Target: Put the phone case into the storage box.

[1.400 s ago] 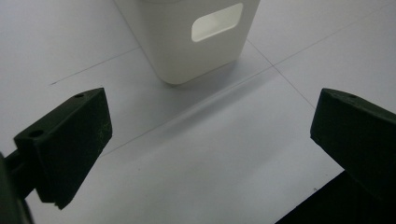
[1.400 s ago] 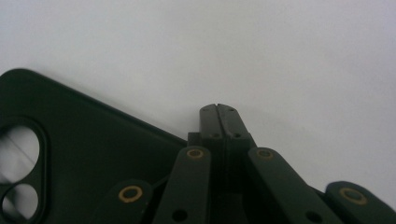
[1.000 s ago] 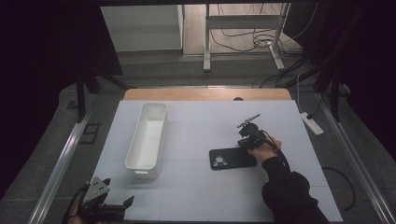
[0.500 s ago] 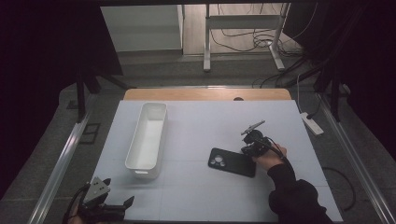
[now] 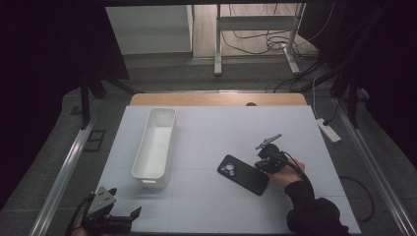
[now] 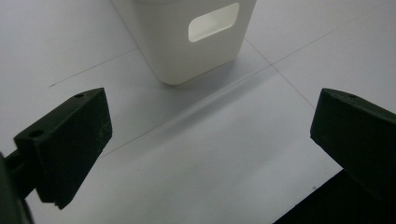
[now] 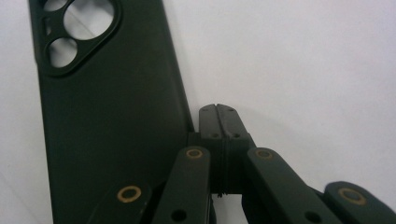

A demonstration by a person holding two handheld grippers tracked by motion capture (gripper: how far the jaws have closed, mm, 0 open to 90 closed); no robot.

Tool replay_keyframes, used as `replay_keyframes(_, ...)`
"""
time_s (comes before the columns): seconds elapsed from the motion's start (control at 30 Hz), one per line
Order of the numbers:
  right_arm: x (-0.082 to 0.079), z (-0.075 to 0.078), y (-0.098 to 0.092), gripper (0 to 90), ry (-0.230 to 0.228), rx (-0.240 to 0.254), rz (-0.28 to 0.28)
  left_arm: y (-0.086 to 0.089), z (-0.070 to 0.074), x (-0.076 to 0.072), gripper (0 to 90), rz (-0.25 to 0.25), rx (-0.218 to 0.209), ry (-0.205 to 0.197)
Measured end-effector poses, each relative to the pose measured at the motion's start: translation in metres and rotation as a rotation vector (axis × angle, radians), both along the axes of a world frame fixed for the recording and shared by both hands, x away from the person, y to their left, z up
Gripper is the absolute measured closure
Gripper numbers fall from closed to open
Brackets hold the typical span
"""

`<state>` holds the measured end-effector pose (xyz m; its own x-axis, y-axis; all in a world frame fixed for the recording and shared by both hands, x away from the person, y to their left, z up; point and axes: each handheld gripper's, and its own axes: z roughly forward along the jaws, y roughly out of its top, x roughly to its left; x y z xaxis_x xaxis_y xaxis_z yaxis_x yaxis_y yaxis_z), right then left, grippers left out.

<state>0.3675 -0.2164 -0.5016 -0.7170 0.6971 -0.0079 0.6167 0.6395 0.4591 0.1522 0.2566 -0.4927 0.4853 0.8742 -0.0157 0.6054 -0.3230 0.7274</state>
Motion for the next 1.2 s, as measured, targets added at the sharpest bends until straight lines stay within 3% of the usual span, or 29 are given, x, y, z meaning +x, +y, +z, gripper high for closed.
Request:
replay_keyframes(0.63,-0.032,0.000,-0.003,90.0,0.010,0.015,0.009,-0.001,0.000,0.000,0.0,-0.002,0.008,0.001)
replay_keyframes(0.97,-0.035,0.002,-0.003,89.9,0.005,0.019,0.009,-0.001,0.000,0.000,0.0,-0.003,0.008,0.000)
replay_keyframes(1.2,-0.037,0.017,-0.004,80.5,-0.056,0.044,0.009,-0.001,0.000,0.000,0.0,-0.003,0.010,0.001)
